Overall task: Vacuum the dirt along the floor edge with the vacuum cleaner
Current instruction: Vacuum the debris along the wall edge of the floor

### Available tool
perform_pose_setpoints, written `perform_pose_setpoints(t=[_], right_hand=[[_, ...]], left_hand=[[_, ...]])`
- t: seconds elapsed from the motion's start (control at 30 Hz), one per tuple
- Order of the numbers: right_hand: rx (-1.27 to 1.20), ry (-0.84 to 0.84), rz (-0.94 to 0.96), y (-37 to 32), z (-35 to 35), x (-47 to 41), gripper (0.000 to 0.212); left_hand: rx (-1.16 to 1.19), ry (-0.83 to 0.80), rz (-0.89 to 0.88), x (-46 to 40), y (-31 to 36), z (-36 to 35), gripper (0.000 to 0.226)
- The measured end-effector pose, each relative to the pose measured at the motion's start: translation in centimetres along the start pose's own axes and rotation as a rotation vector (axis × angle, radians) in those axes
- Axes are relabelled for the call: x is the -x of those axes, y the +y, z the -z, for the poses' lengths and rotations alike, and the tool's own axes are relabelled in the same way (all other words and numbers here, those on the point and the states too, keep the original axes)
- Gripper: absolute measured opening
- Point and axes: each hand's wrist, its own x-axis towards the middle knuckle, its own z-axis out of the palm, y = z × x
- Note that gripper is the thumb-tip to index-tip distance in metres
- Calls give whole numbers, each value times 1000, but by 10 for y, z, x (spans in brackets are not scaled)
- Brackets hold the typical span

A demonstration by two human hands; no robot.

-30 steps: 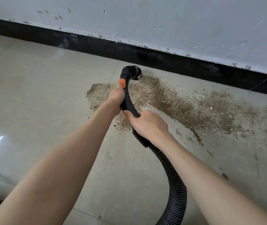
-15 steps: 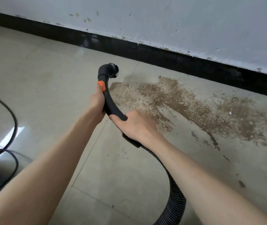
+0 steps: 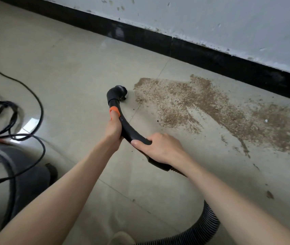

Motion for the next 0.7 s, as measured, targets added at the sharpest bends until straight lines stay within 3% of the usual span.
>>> perform_pose_setpoints(t=[0.13, 0.7], right_hand=[[-93, 32, -33, 15, 7, 4, 64], [-130, 82, -106, 15, 26, -26, 62]], left_hand=[[-57, -28, -29, 0, 1, -21, 50], [-148, -44, -83, -28, 30, -53, 55]])
